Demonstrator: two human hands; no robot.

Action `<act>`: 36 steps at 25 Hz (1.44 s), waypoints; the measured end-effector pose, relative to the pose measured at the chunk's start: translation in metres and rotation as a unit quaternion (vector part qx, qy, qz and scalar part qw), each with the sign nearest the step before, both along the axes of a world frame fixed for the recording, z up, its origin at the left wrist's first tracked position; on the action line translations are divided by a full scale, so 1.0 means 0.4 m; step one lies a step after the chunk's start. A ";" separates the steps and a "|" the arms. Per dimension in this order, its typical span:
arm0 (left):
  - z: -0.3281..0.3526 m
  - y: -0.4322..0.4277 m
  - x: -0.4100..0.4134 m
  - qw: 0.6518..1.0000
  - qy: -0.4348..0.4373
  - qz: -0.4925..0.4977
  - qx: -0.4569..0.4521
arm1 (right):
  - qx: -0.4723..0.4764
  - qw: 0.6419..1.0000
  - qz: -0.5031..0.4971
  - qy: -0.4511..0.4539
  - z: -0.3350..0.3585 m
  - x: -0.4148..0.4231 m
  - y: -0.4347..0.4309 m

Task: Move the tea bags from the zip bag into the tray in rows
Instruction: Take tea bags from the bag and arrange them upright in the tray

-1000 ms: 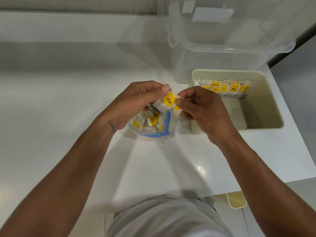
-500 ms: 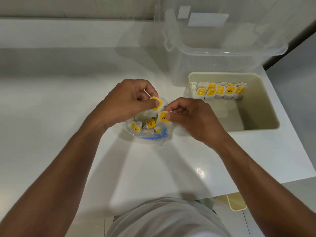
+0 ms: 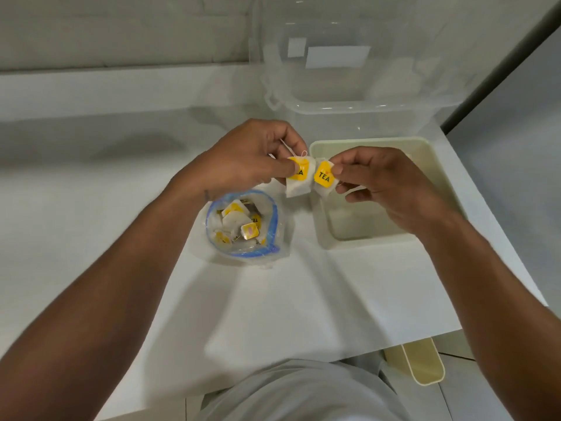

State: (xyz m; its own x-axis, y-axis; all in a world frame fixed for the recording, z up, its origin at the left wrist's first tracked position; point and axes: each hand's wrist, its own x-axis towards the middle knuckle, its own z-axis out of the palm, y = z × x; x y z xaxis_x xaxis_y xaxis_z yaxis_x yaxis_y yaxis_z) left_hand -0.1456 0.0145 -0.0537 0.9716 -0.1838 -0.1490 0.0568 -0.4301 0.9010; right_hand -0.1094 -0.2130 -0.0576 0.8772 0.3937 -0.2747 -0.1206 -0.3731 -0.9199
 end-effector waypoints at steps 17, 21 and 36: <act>-0.084 -0.263 0.179 0.832 -0.056 0.044 0.550 | -0.223 0.948 0.168 -0.152 -0.182 0.241 -0.158; -0.118 -0.288 0.171 0.807 -0.027 -0.007 0.590 | -0.212 0.939 0.261 -0.068 -0.222 0.257 -0.150; -0.167 -0.333 0.226 0.720 -0.042 0.067 0.690 | -0.385 0.835 0.181 -0.350 -0.251 0.273 -0.081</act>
